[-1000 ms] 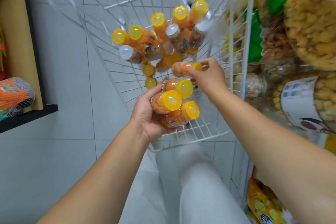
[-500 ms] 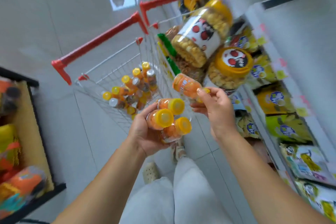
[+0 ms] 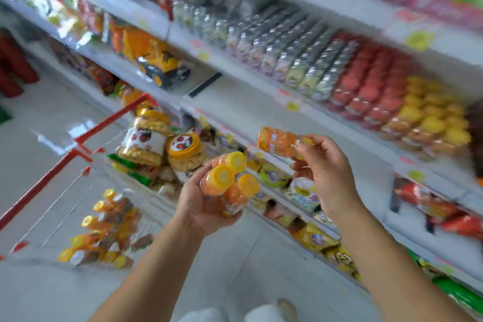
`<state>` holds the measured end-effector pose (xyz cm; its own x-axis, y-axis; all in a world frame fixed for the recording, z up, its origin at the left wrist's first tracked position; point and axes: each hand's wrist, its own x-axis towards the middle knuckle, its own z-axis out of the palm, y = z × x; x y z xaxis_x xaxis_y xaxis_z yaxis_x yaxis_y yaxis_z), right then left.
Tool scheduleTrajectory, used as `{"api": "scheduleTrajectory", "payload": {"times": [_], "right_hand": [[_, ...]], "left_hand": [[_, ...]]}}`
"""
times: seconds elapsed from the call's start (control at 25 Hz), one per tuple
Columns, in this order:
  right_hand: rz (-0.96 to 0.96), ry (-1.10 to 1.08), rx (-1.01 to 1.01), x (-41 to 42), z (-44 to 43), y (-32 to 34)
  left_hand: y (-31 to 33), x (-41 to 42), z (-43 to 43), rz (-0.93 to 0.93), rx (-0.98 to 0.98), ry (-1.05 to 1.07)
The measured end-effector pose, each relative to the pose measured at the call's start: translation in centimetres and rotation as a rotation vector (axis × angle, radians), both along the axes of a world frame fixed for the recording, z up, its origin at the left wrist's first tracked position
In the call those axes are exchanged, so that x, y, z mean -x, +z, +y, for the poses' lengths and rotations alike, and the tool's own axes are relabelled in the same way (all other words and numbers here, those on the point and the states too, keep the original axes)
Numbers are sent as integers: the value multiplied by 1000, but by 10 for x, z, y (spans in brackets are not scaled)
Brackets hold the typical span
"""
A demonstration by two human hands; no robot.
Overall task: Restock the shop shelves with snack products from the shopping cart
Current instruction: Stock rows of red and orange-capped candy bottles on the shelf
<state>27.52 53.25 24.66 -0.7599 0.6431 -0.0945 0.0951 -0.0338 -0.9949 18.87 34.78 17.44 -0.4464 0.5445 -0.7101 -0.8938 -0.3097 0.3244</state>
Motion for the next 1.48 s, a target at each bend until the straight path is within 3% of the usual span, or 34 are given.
{"api": "scheduleTrajectory", "payload": {"times": [0.2,0.32,0.52,0.64,0.76,1.0,1.2,1.28,1.36,1.48], "right_hand": [[50,-130,-51,-77,109,34],[21,-236,-260,-122,170,49],[-217,-455,-801,-182,241,74],[-470,-431,-946,-184,277,72],[-731,-278,-903,-166,302,63],[-858,-37,-729,-141,324,55],[-824,-61,-676,-142,315,50],[-807,-218,-836,-147,296,51],[-661,-324,-961,-145,257,55],[-564,-17,-608,-128,205,65]], "left_hand": [[37,-48,116,44,-67,-125],[40,-70,179,-4,-118,-109],[48,-90,237,-41,-158,-152],[54,-94,258,-25,-133,-215],[57,-93,269,-34,-102,-276],[59,-85,270,-24,-84,-427],[62,-90,267,-19,-61,-523],[63,-91,266,-6,-65,-549],[66,-89,268,11,-63,-561],[69,-90,274,16,-35,-555]]}}
